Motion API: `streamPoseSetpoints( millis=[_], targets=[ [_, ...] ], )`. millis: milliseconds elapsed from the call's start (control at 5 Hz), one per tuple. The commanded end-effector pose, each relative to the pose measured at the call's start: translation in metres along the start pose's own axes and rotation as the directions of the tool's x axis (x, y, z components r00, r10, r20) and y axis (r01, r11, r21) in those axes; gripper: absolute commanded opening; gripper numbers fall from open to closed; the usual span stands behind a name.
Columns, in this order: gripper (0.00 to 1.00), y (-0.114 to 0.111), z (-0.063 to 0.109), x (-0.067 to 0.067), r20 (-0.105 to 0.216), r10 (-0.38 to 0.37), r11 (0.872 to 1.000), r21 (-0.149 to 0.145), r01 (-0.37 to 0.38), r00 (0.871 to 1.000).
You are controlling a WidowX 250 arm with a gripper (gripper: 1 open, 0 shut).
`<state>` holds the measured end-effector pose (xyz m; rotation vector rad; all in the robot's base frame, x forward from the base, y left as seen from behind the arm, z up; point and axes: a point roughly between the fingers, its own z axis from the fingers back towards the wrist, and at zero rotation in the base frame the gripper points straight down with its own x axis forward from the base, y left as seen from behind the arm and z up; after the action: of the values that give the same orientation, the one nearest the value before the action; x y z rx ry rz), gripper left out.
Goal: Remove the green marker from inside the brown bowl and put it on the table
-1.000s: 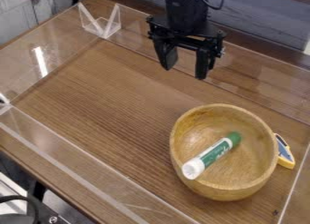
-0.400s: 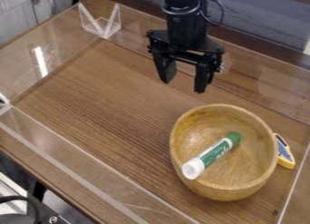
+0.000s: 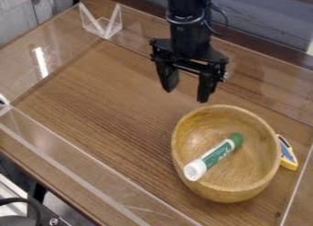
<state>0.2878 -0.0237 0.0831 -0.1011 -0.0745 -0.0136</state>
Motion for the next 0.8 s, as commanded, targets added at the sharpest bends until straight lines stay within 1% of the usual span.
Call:
streamPoseSetpoints(
  millis=[0,600],
  targets=[
    [1.00,-0.004,0.003,0.001,0.015,0.000,1.000,0.003,0.000,1.000],
    [1.00,-0.017,-0.006,-0.007,-0.015,-0.005,1.000,0.002,0.005,1.000]
  ],
)
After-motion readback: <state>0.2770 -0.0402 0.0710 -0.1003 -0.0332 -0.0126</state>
